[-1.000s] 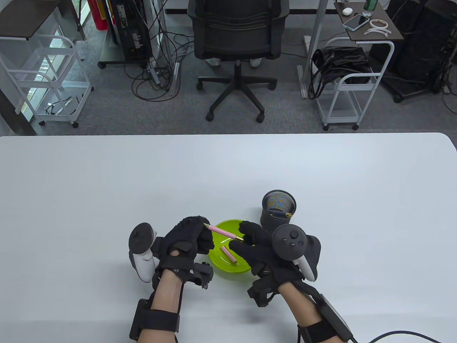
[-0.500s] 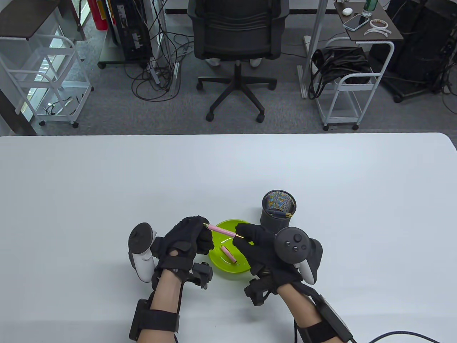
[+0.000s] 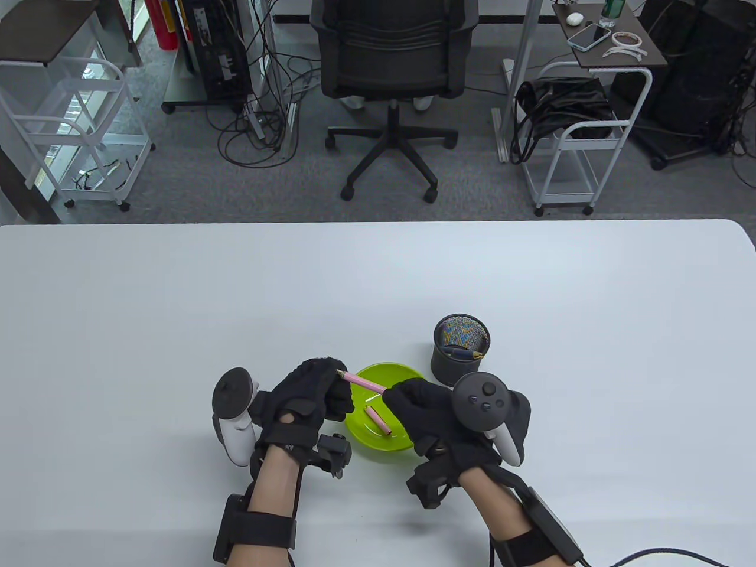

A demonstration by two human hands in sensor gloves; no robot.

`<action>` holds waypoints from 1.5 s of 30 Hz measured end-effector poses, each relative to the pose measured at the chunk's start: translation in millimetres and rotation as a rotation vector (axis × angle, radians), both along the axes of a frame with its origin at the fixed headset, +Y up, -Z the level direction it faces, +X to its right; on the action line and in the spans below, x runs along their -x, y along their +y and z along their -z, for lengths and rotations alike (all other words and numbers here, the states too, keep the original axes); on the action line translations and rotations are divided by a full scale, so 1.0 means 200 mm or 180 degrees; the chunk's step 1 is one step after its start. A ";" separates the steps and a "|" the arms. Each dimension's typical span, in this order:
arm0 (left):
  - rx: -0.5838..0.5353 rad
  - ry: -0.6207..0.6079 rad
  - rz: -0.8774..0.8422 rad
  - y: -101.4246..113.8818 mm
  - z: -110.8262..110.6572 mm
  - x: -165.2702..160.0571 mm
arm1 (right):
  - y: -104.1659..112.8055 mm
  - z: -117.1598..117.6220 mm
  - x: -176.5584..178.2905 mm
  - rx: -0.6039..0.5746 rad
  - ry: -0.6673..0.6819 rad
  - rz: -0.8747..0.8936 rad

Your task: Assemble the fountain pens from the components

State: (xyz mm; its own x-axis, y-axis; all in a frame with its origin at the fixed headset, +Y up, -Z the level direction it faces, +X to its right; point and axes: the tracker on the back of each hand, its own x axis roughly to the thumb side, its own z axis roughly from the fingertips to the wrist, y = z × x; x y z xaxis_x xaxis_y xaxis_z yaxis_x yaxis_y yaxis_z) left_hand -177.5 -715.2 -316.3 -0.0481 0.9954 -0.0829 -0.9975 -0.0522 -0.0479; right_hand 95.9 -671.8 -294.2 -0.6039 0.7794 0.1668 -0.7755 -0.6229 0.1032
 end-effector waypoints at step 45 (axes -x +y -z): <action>0.0041 -0.0244 -0.0030 -0.01 0.00 -0.07 | 0.05 -0.04 0.03 -0.0477 0.0065 0.0042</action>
